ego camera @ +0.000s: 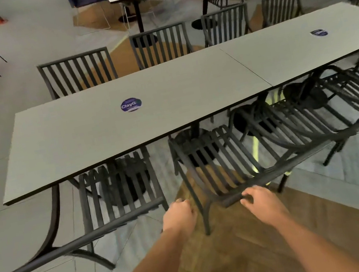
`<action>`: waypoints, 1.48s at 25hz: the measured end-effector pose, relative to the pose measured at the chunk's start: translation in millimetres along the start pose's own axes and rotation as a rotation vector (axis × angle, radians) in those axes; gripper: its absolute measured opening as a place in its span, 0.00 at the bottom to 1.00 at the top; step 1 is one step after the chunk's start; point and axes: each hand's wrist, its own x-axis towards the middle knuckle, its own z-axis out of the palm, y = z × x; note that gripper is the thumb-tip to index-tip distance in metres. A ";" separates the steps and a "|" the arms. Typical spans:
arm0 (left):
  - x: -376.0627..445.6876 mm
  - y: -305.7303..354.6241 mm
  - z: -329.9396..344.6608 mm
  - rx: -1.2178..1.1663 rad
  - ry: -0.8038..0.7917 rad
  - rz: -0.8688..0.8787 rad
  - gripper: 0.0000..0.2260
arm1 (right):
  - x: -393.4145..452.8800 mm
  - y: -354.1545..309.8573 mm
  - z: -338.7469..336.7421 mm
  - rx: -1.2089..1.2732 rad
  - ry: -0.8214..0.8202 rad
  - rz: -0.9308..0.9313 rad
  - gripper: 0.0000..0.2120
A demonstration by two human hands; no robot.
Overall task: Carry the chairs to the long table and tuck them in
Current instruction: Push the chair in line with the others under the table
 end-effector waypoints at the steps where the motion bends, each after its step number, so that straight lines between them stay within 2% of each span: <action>1: 0.0 23.1 4.5 -0.015 -0.005 0.013 0.11 | 1.2 21.3 -9.8 -0.002 0.001 0.013 0.14; 5: 21.1 84.3 19.1 -0.114 -0.051 0.078 0.12 | 18.9 77.4 -39.0 -0.032 -0.007 0.023 0.15; 9: 59.1 118.8 25.6 -0.160 -0.080 0.115 0.12 | 49.1 107.8 -57.8 -0.061 -0.023 0.025 0.17; 17: 110.9 147.3 35.6 -0.046 -0.268 0.139 0.15 | 109.2 151.8 -86.4 -0.141 -0.100 0.016 0.21; 21: 118.0 164.7 51.8 -0.031 -0.337 0.070 0.15 | 141.3 183.6 -92.7 -0.246 -0.207 -0.058 0.24; 23: 122.7 180.0 63.0 -0.052 -0.319 0.000 0.13 | 159.7 202.0 -95.0 -0.312 -0.260 -0.141 0.24; 30: 115.0 234.3 109.4 0.123 -0.054 -0.353 0.22 | 206.8 251.3 -112.7 -0.470 -0.440 -0.376 0.17; 32: 116.9 244.0 113.9 0.149 -0.016 -0.412 0.24 | 212.3 260.8 -116.5 -0.494 -0.461 -0.429 0.17; 37: 127.5 242.8 111.9 0.230 -0.104 -0.402 0.32 | 215.2 273.0 -110.1 -0.431 -0.381 -0.484 0.18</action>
